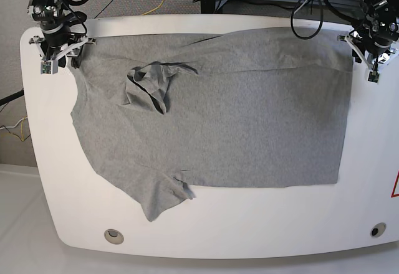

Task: Fold the T-shirt properly
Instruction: 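Release the shoulder corners and lift both grippers off the shirt, then move both grippers along the shirt's side edges toward the hem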

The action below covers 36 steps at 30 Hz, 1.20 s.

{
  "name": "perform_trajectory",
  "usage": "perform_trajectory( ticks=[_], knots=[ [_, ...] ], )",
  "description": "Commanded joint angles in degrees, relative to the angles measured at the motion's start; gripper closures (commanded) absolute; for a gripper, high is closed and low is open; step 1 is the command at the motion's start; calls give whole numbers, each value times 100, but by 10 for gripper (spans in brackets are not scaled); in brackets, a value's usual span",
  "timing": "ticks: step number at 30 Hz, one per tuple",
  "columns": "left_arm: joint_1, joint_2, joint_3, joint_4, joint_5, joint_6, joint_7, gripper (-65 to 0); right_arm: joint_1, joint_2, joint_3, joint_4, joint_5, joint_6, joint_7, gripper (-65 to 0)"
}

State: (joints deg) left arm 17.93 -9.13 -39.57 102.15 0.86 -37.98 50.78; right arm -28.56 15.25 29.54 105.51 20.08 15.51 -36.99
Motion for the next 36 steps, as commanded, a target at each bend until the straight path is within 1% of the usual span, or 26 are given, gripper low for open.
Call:
perform_trajectory(
  ticks=[1,5,8,12,18,21,23,24,26,28,30,32,35,36],
  knots=[
    [-4,-94,-21,119,-20,22,-72,-173,91,97,39,178,36,1,-41,-237],
    [-22,-103,-21,119,-20,22,-72,-173,267,97,39,249,36,1,-235,-237],
    [-110,-244,-21,181,-20,22,-72,-173,416,97,39,257,36,1,-323,-238],
    [-233,-296,-30,295,-12,39,-72,-173,662,106,39,257,36,1,-455,-238],
    [-497,-481,-170,480,-3,39,-72,-174,1084,308,13,257,36,18,-762,-241],
    [-672,-692,-161,480,-3,39,-72,-175,1418,352,4,257,45,27,-1061,-277],
    [-752,-789,-153,471,-3,39,-72,-175,1629,405,4,257,45,27,-1193,-334],
    [-796,-824,-144,471,-3,39,-72,-176,1744,432,4,240,45,27,-1237,-373],
    [-901,-841,-144,471,-3,39,-72,-182,1919,467,4,222,45,27,-1237,-435],
    [-1033,-859,-135,462,-3,39,-72,-209,2104,467,-5,196,45,27,-1237,-482],
    [-1174,-912,-126,436,-3,39,-72,-263,2333,475,-40,117,45,27,-1246,-513],
    [-1305,-912,-38,365,-3,57,-72,-327,2561,537,-207,2,36,27,-1246,-511],
    [-1569,-912,137,225,-3,57,-72,-428,2930,783,-611,-296,36,27,-1246,-511],
    [-1604,-912,173,207,-3,57,-72,-444,2992,801,-690,-376,36,27,-1246,-511]
  ],
)
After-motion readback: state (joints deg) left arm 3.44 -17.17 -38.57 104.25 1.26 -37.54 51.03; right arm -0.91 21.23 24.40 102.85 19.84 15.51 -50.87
